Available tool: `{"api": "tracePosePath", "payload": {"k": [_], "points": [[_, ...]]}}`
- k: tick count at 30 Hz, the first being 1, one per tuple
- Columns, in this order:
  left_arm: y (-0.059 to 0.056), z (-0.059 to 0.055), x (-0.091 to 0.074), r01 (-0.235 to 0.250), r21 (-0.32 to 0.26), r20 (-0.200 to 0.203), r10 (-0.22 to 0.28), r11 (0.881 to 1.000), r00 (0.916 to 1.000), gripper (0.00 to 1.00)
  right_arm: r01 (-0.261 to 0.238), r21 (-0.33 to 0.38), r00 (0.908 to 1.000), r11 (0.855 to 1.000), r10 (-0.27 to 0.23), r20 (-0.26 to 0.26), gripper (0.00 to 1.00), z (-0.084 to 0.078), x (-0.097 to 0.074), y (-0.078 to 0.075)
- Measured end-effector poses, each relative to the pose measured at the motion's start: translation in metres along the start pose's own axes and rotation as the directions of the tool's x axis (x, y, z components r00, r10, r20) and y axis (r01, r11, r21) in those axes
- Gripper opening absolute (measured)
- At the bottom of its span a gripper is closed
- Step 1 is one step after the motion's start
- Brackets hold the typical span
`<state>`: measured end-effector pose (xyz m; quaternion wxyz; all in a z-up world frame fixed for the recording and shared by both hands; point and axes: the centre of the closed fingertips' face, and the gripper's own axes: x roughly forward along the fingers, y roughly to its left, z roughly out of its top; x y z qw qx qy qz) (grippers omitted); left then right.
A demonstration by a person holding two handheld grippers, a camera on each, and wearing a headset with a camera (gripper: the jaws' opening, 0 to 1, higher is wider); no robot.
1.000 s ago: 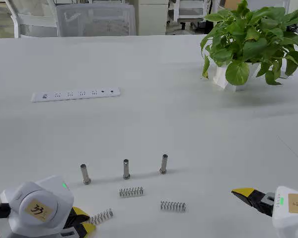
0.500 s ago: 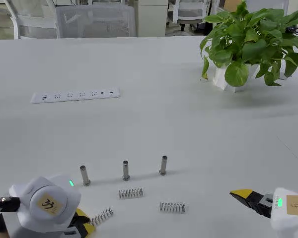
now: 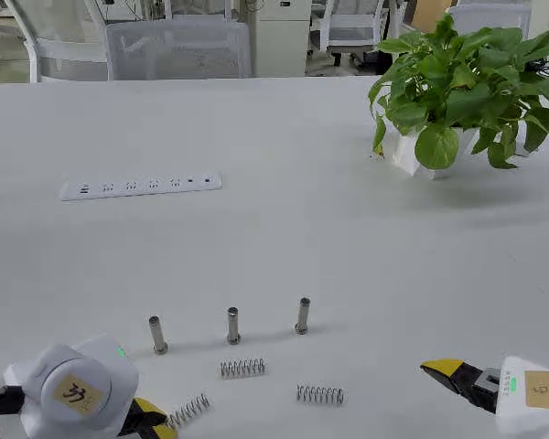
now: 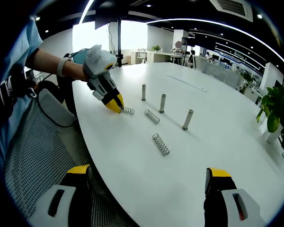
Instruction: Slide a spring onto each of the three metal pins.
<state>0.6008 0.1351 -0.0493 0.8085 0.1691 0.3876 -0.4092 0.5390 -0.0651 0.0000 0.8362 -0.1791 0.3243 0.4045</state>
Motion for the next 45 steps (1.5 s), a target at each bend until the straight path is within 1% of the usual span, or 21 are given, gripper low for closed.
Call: {"api": "tracePosePath", "payload": {"k": [2, 5, 6, 8, 12, 16, 17, 18, 21, 22, 24, 25, 29, 31, 33, 35, 37, 41, 43, 44, 45], "points": [[-0.002, 0.002, -0.001, 0.005, -0.012, 0.015, -0.005, 1.0, 0.9999, 0.06, -0.002, 0.005, 1.0, 1.0, 0.002, 0.006, 0.99, 0.001, 0.0, -0.001], [-0.007, 0.01, -0.003, 0.015, -0.015, 0.05, -0.014, 1.0, 0.9987, 0.06, -0.007, 0.021, 0.9998, 1.0, 0.007, 0.02, 0.99, 0.005, 0.0, -0.002], [-0.01, 0.015, -0.004, 0.021, -0.01, 0.07, -0.021, 1.0, 0.9974, 0.06, -0.01, 0.03, 0.9995, 1.0, 0.009, 0.031, 0.99, 0.007, 0.0, -0.002], [-0.015, 0.023, -0.006, 0.026, 0.0, 0.097, -0.026, 1.0, 0.995, 0.06, -0.015, 0.042, 0.9988, 0.999, 0.013, 0.047, 0.98, 0.012, 0.0, -0.002], [-0.024, 0.035, -0.006, 0.042, 0.005, 0.138, -0.042, 0.999, 0.9896, 0.06, -0.025, 0.063, 0.9967, 0.998, 0.02, 0.078, 0.98, 0.021, 0.001, -0.003], [-0.036, 0.048, -0.007, 0.064, 0.012, 0.189, -0.065, 0.998, 0.9798, 0.06, -0.042, 0.086, 0.9931, 0.995, 0.032, 0.113, 0.96, 0.031, 0.004, -0.002], [-0.038, 0.051, -0.007, 0.071, 0.006, 0.203, -0.07, 0.997, 0.9767, 0.06, -0.046, 0.093, 0.9921, 0.995, 0.034, 0.12, 0.96, 0.032, 0.004, -0.001], [-0.041, 0.055, -0.008, 0.079, 0.001, 0.225, -0.077, 0.997, 0.9712, 0.06, -0.054, 0.106, 0.9903, 0.993, 0.039, 0.133, 0.95, 0.036, 0.005, -0.001], [-0.045, 0.061, -0.006, 0.092, -0.013, 0.253, -0.085, 0.996, 0.9636, 0.06, -0.064, 0.123, 0.9874, 0.99, 0.045, 0.152, 0.94, 0.041, 0.008, 0.0], [-0.047, 0.063, -0.006, 0.1, -0.024, 0.264, -0.091, 0.995, 0.9603, 0.06, -0.069, 0.129, 0.9858, 0.989, 0.048, 0.161, 0.94, 0.045, 0.008, 0.001], [-0.051, 0.067, -0.006, 0.111, -0.029, 0.282, -0.099, 0.993, 0.9542, 0.06, -0.082, 0.146, 0.9824, 0.986, 0.055, 0.178, 0.92, 0.05, 0.009, 0.002], [-0.053, 0.069, -0.006, 0.116, -0.03, 0.292, -0.102, 0.993, 0.9508, 0.06, -0.094, 0.164, 0.9781, 0.982, 0.06, 0.199, 0.92, 0.056, 0.009, 0.002], [-0.062, 0.075, -0.008, 0.133, -0.03, 0.325, -0.116, 0.991, 0.9386, 0.06, -0.11, 0.207, 0.9666, 0.972, 0.056, 0.25, 0.86, 0.068, 0.009, -0.001], [-0.065, 0.079, -0.011, 0.146, -0.041, 0.343, -0.123, 0.988, 0.9312, 0.06, -0.138, 0.256, 0.9563, 0.957, 0.062, 0.286, 0.82, 0.076, 0.009, -0.001], [-0.07, 0.083, -0.014, 0.157, -0.043, 0.359, -0.131, 0.987, 0.924, 0.06, -0.164, 0.281, 0.9477, 0.945, 0.072, 0.311, 0.78, 0.081, 0.01, 0.0], [-0.072, 0.085, -0.016, 0.158, -0.045, 0.372, -0.131, 0.986, 0.9192, 0.06, -0.175, 0.287, 0.9438, 0.942, 0.078, 0.321, 0.75, 0.083, 0.011, 0.0], [-0.073, 0.087, -0.017, 0.165, -0.055, 0.383, -0.131, 0.985, 0.9144, 0.06, -0.191, 0.303, 0.9389, 0.934, 0.083, 0.334, 0.73, 0.086, 0.013, 0.002], [-0.08, 0.09, -0.018, 0.175, -0.055, 0.401, -0.139, 0.983, 0.9055, 0.06, -0.239, 0.334, 0.9216, 0.912, 0.104, 0.374, 0.66, 0.095, 0.015, 0.007], [-0.084, 0.092, -0.019, 0.185, -0.051, 0.409, -0.148, 0.982, 0.9004, 0.06, -0.262, 0.349, 0.9128, 0.9, 0.114, 0.392, 0.6, 0.099, 0.016, 0.009], [-0.085, 0.092, -0.019, 0.188, -0.049, 0.41, -0.152, 0.981, 0.8993, 0.06, -0.272, 0.354, 0.9084, 0.895, 0.117, 0.401, 0.57, 0.101, 0.016, 0.01], [-0.086, 0.093, -0.019, 0.191, -0.047, 0.414, -0.155, 0.98, 0.8971, 0.06, -0.281, 0.36, 0.9056, 0.89, 0.121, 0.406, 0.53, 0.102, 0.017, 0.01]]}}
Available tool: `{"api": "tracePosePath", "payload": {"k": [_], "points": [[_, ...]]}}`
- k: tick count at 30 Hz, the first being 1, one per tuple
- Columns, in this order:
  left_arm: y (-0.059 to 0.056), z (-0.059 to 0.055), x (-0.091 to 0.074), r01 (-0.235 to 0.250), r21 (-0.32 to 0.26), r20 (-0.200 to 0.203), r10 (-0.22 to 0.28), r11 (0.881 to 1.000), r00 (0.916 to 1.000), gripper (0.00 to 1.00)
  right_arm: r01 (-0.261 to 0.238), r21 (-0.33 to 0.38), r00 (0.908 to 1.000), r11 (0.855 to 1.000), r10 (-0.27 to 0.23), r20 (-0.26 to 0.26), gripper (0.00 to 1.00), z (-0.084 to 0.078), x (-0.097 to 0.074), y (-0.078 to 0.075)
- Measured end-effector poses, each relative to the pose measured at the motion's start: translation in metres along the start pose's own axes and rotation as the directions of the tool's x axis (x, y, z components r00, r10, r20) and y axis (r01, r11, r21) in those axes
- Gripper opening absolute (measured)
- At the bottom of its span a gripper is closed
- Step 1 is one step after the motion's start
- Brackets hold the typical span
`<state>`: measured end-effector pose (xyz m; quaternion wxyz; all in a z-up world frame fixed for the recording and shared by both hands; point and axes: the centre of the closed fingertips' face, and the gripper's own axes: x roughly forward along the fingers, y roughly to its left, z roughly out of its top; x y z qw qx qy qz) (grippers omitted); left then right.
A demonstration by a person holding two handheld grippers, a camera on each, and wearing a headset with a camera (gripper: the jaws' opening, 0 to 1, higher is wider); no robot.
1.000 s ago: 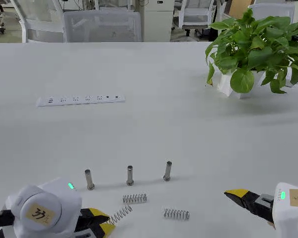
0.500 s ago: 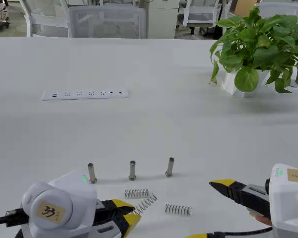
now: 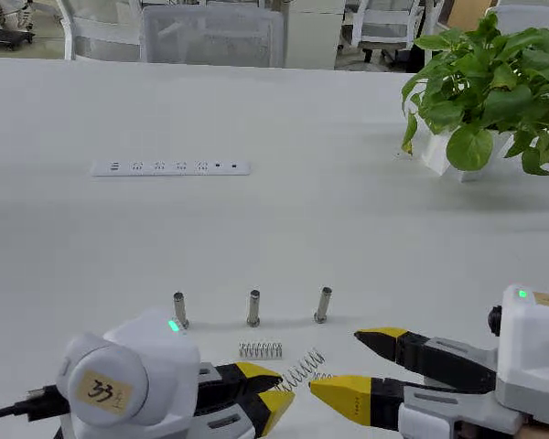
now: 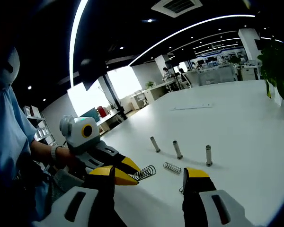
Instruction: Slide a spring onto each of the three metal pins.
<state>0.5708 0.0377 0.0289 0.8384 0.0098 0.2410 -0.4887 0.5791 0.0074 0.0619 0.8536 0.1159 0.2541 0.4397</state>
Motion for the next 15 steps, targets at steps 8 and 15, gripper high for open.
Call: {"api": "tracePosePath", "payload": {"k": [8, 15], "points": [[-0.0054, 0.0051, 0.0005, 0.024, 0.0, 0.029, -0.024, 1.0, 0.9993, 0.06, -0.044, 0.081, 0.9988, 0.996, 0.042, 0.027, 0.27, -0.0003, 0.0019, 0.0005], [-0.0089, 0.0086, -0.0007, 0.046, 0.006, 0.049, -0.046, 0.999, 0.9978, 0.06, -0.098, 0.187, 0.9933, 0.978, 0.084, 0.079, 0.14, 0.0018, 0.0013, 0.0039]]}}
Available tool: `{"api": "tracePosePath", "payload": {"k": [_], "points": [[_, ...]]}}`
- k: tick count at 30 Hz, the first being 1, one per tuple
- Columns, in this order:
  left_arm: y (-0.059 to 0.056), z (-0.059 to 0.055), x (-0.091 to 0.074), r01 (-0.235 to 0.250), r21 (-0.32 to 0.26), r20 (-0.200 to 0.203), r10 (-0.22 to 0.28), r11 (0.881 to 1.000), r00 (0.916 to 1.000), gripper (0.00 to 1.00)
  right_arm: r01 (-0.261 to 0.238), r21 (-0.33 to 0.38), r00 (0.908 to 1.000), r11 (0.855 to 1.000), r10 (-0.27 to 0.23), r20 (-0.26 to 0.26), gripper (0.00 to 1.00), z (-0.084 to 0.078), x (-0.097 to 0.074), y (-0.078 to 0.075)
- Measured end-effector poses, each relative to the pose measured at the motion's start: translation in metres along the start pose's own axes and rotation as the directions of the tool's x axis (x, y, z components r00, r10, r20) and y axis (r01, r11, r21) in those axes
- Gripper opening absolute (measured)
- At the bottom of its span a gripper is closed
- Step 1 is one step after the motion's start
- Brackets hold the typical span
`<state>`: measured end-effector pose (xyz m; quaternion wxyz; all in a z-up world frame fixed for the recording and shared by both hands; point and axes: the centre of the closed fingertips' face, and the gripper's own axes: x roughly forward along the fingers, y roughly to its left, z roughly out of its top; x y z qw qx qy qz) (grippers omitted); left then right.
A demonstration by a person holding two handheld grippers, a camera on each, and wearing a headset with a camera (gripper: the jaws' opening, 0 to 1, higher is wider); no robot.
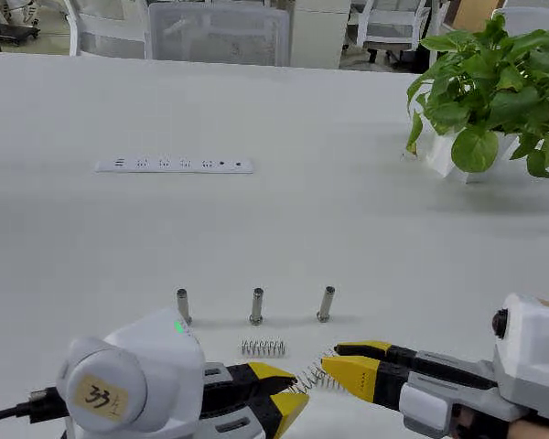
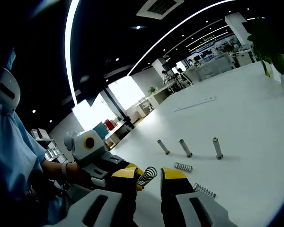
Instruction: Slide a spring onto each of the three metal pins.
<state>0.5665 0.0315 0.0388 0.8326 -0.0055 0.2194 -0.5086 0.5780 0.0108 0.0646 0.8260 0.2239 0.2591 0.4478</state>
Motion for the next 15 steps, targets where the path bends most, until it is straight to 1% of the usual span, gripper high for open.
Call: {"api": "tracePosePath", "payload": {"k": [4, 10, 11, 15], "points": [[-0.0021, 0.0037, -0.001, 0.01, 0.0, 0.018, -0.01, 1.0, 0.9998, 0.06, -0.008, 0.037, 0.9999, 0.999, 0.007, 0.012, 0.11, -0.0008, -0.0012, -0.0022], [-0.0038, 0.0058, -0.0004, 0.024, 0.007, 0.023, -0.024, 1.0, 0.9995, 0.06, -0.027, 0.074, 0.9993, 0.997, 0.024, 0.028, 0.08, -0.0005, -0.0018, 0.0008], [-0.0035, 0.0058, -0.0002, 0.023, 0.008, 0.022, -0.023, 1.0, 0.9995, 0.06, -0.03, 0.075, 0.9992, 0.997, 0.028, 0.028, 0.06, -0.0005, -0.0018, 0.0013], [-0.0031, 0.0052, 0.0007, 0.023, 0.011, 0.016, -0.023, 1.0, 0.9996, 0.06, -0.026, 0.064, 0.9994, 0.998, 0.024, 0.024, 0.06, -0.0003, -0.0013, 0.0031]]}}
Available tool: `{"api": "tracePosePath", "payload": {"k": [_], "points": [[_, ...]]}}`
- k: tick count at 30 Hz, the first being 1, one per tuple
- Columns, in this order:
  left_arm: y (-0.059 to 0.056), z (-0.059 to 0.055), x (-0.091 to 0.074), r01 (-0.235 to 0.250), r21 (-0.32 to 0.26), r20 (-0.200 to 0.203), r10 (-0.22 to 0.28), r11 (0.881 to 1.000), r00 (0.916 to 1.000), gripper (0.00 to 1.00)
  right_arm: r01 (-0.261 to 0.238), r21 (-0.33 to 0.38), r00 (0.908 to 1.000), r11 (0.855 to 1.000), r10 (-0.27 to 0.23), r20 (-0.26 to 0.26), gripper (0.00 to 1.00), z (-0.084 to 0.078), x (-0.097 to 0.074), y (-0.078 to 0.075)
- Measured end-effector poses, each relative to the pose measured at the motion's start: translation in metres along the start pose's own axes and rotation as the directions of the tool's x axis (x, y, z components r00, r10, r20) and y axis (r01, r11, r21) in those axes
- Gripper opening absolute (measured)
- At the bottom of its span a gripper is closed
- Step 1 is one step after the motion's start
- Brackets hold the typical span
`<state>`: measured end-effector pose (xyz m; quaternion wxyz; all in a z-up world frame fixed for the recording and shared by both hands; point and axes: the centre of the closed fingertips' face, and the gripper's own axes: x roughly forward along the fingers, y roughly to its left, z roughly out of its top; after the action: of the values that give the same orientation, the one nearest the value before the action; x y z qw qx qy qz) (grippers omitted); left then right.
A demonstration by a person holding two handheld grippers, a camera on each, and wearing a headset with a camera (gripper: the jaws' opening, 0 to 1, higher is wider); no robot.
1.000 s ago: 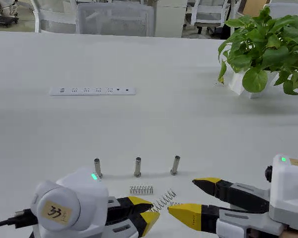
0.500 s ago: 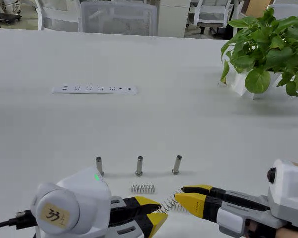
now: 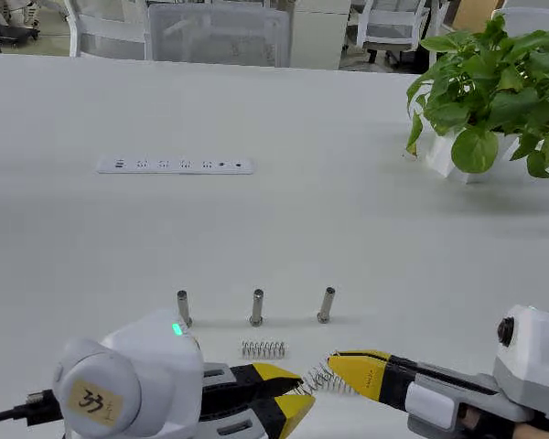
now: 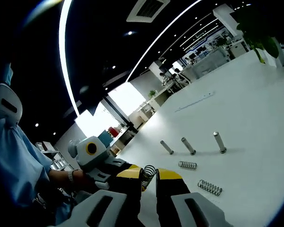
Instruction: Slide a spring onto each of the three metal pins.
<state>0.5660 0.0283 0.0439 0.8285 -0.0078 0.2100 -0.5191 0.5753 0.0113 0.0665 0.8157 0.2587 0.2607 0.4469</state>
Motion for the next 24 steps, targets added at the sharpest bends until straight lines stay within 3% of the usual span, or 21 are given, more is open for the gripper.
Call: {"api": "tracePosePath", "payload": {"k": [8, 13, 15, 24], "points": [[0.001, 0.0, 0.001, -0.008, 0.003, -0.01, 0.008, 1.0, 0.9999, 0.06, 0.023, -0.118, 0.9994, 0.993, -0.026, -0.024, 0.06, 0.004, 0.004, 0.008], [0.002, -0.002, 0.003, -0.012, 0.006, -0.025, 0.012, 1.0, 0.9996, 0.06, 0.033, -0.232, 0.9964, 0.972, -0.05, -0.068, 0.06, 0.003, 0.006, 0.013], [0.001, -0.003, 0.003, -0.011, 0.007, -0.03, 0.012, 1.0, 0.9995, 0.06, 0.034, -0.292, 0.9945, 0.956, -0.061, -0.086, 0.06, 0.002, 0.007, 0.014], [0.0, -0.007, 0.003, -0.009, 0.005, -0.042, 0.009, 1.0, 0.9991, 0.06, 0.019, -0.391, 0.9905, 0.92, -0.07, -0.118, 0.06, -0.002, 0.011, 0.022]]}}
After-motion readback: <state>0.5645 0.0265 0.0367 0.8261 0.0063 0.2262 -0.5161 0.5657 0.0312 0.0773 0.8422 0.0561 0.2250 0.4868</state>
